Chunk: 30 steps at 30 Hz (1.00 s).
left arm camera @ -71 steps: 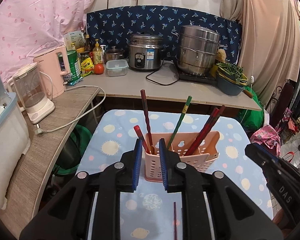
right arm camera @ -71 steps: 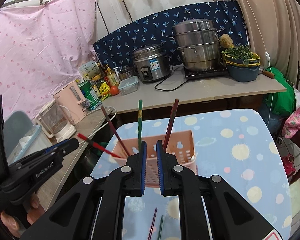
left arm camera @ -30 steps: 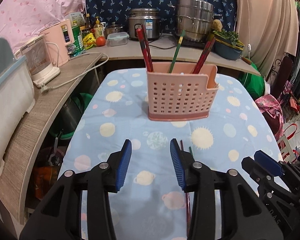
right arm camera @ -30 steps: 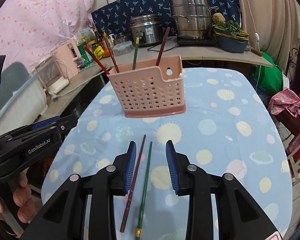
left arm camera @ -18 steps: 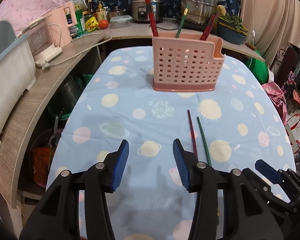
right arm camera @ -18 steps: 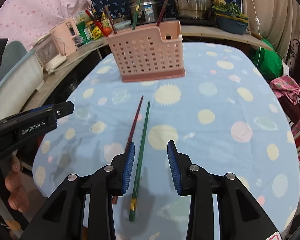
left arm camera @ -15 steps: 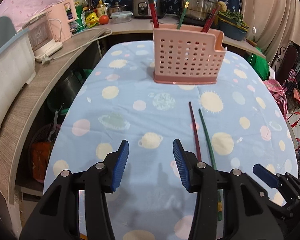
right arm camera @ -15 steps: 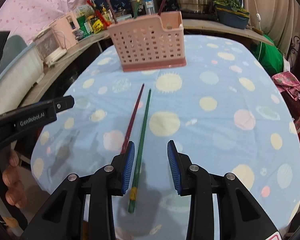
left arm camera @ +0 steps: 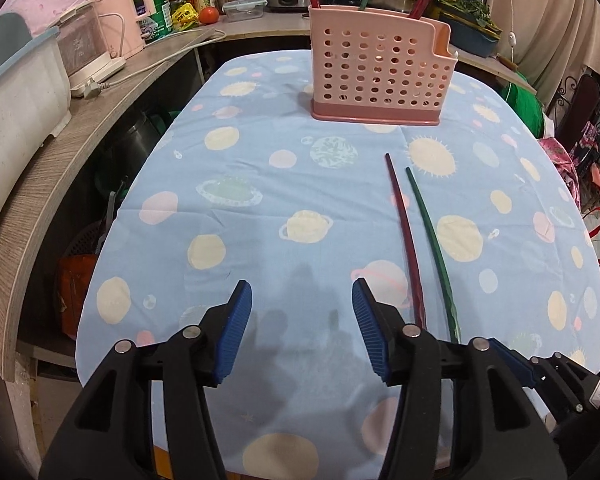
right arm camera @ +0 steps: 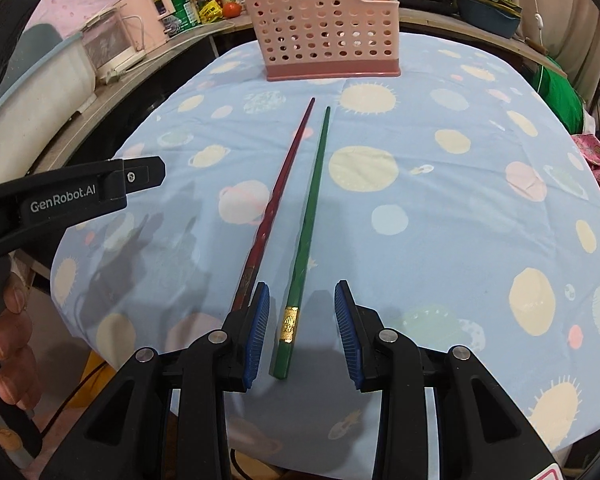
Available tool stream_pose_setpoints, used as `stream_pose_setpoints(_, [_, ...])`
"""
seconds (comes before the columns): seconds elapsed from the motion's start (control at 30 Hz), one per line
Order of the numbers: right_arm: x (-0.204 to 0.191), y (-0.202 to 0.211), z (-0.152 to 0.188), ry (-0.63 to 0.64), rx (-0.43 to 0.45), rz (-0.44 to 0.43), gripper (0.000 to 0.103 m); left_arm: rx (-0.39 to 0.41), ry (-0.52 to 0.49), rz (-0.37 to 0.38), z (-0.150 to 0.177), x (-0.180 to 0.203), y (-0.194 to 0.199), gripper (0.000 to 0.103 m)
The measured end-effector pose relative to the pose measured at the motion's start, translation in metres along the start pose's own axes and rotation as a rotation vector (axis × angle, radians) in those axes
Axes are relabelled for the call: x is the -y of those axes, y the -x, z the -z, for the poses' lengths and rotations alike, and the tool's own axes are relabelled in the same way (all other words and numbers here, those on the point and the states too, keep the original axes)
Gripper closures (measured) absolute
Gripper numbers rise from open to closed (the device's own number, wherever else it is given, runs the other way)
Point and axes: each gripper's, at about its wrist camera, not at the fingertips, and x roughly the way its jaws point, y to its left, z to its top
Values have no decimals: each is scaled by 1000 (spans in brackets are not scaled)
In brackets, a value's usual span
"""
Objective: Organize utensils
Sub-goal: 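Grasp the green chopstick with right gripper while left grasps the dark red chopstick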
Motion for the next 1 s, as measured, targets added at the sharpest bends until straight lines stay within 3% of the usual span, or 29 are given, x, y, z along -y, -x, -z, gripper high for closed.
stream_pose_setpoints(0.17, [-4, -2, 6, 24, -1, 26, 76, -20, 0, 4, 6, 1, -4, 53])
stream_pose_setpoints(0.37, [1, -2, 8, 42, 8, 66, 96, -41, -10, 15, 13, 5, -9, 48])
stream_pose_setpoints(0.63, [19, 5, 4, -7, 11, 70, 96, -76, -52, 58, 22, 27, -17, 46])
stream_pose_setpoints(1.0, [55, 16, 3, -83, 32, 88, 96, -101, -133, 98, 31, 67, -22, 35])
